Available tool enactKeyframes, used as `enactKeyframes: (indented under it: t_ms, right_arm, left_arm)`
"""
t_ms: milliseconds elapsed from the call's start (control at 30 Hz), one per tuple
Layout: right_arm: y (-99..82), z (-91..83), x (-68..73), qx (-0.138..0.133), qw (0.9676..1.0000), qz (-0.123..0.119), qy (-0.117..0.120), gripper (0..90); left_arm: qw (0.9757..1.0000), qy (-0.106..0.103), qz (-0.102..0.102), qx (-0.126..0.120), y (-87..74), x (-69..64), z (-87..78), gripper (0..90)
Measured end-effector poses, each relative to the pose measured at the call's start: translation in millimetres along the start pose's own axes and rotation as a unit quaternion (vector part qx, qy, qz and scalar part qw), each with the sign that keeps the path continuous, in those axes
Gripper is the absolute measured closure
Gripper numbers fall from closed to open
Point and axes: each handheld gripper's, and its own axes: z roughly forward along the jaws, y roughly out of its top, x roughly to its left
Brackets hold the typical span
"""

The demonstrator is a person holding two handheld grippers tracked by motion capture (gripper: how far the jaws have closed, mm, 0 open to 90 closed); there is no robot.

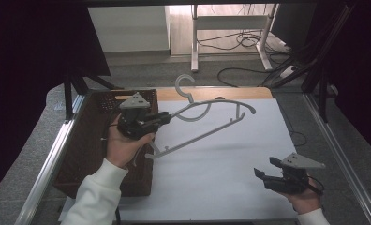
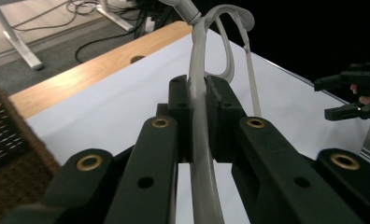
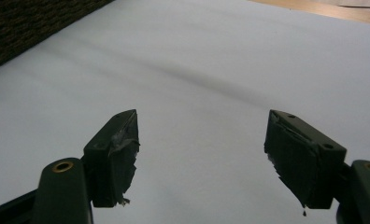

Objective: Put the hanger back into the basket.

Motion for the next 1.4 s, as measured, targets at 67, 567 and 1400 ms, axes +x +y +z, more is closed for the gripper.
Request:
enactKeyframes:
  t_ms: [67,567,1400]
  right_arm:
    - [0.1,0.3,-0.1,0.000,1.0000,0.000,-0.001,26.9]
    - [0.0,2.4,0.4,0.004,1.0000,-0.004,-0.004,27.2]
    - [0.6,3.9,0.5,0.006,0.9999,-0.002,-0.009,27.2]
  left_arm:
    - [1.0000,0.004,-0.004,-0.007,-2.9,3.4,-7.6,82.1]
    - [0.9988,0.028,-0.018,-0.036,-25.0,26.9,-55.6,82.1]
    - [0.9897,0.111,-0.071,-0.056,-78.5,87.8,-135.0,82.1]
